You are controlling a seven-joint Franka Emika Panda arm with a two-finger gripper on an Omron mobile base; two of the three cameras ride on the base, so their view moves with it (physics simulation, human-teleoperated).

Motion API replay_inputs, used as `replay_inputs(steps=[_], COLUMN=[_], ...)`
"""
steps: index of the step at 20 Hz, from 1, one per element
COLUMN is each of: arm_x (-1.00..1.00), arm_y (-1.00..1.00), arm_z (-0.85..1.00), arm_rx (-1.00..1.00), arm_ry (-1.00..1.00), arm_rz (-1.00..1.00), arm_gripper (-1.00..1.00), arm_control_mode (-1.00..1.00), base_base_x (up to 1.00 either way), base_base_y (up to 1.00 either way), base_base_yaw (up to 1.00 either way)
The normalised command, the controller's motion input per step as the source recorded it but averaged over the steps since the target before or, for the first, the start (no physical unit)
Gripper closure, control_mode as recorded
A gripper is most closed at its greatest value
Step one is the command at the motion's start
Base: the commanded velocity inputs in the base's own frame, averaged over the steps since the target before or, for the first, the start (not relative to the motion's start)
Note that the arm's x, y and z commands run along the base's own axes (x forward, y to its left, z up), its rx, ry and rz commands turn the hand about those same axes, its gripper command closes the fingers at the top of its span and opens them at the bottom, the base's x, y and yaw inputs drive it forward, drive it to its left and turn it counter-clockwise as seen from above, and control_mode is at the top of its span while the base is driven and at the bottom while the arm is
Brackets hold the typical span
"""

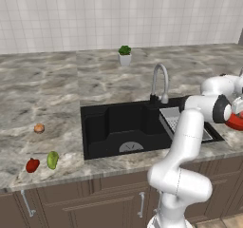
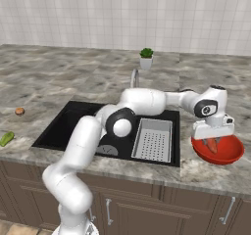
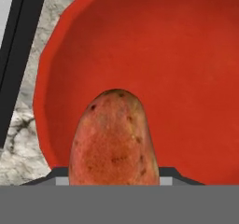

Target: There is a mixed pile of frozen fruits and vegetables on the counter. Locate all the frozen vegetables and place the items in a bowl on the counter. Take all the frozen fruits and defrost them in a running sink.

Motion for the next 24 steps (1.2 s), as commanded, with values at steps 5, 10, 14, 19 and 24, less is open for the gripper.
replay_inputs(steps=[5, 10, 14, 19, 24], arm_x=[0.00, 0.00, 0.01, 0.08, -0.01], arm_y=[0.00, 0.00, 0.02, 0.18, 0.32], arm_z=[-0.21, -0.01, 0.01, 0.03, 0.36], arm_rx=[0.04, 0.00, -0.03, -0.08, -0.03], arm_ry=[0.01, 0.00, 0.03, 0.07, 0.02], arm_rz=[0.00, 0.00, 0.00, -0.05, -0.07], arm_gripper=[1.00, -1.00, -1.00, -1.00, -1.00], arm_control_mode=[-1.00, -1.00, -1.00, -1.00, -1.00], base_base_x=[0.00, 0.00, 0.00, 0.00, 0.00], base_base_y=[0.00, 0.00, 0.00, 0.00, 0.00], base_base_yaw=[0.00, 0.00, 0.00, 0.00, 0.00])
